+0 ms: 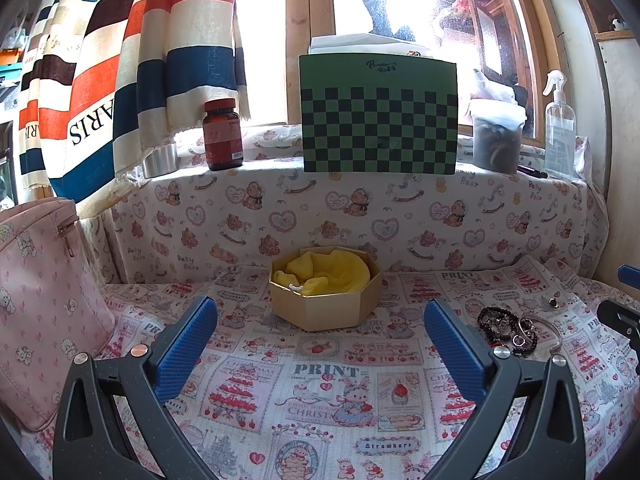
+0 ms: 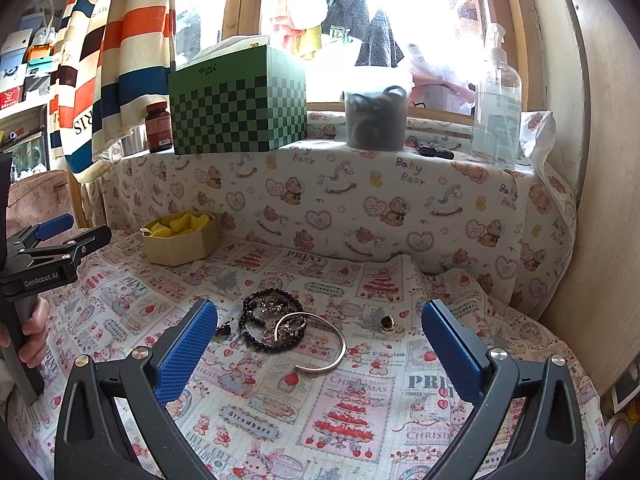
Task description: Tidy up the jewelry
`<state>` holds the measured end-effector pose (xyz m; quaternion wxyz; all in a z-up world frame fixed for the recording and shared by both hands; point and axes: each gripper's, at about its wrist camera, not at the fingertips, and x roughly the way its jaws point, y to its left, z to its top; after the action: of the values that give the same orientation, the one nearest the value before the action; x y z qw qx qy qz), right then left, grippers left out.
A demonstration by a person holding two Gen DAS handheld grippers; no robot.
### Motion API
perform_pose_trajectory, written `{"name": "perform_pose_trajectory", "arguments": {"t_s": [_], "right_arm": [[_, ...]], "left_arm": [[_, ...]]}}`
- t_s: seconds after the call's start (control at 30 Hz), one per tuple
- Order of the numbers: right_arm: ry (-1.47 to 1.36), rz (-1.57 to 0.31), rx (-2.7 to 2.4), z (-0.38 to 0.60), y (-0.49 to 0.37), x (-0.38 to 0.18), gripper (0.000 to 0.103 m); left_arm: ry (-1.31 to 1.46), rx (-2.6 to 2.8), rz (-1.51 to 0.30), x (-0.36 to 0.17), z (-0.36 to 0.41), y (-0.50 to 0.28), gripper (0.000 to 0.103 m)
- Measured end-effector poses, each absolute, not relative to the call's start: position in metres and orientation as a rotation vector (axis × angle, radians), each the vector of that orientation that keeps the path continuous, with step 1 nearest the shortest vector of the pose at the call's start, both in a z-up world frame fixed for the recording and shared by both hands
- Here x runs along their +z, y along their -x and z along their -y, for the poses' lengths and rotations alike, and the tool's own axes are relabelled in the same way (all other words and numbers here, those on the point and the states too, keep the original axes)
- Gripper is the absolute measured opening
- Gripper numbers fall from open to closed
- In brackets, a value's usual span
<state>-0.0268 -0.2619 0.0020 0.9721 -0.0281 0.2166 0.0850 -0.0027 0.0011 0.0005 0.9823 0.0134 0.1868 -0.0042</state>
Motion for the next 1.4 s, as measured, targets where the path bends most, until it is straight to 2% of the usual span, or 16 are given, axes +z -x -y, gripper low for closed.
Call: {"name": "perform_pose_trajectory", "arguments": {"t_s": [1.4], "right_arm": [[0.081, -0.429, 0.215, 0.257, 0.032, 0.001, 0.103]], "left_arm": [[-0.023, -0.009, -0.384, -0.001, -0.003, 0.003, 0.103]]}}
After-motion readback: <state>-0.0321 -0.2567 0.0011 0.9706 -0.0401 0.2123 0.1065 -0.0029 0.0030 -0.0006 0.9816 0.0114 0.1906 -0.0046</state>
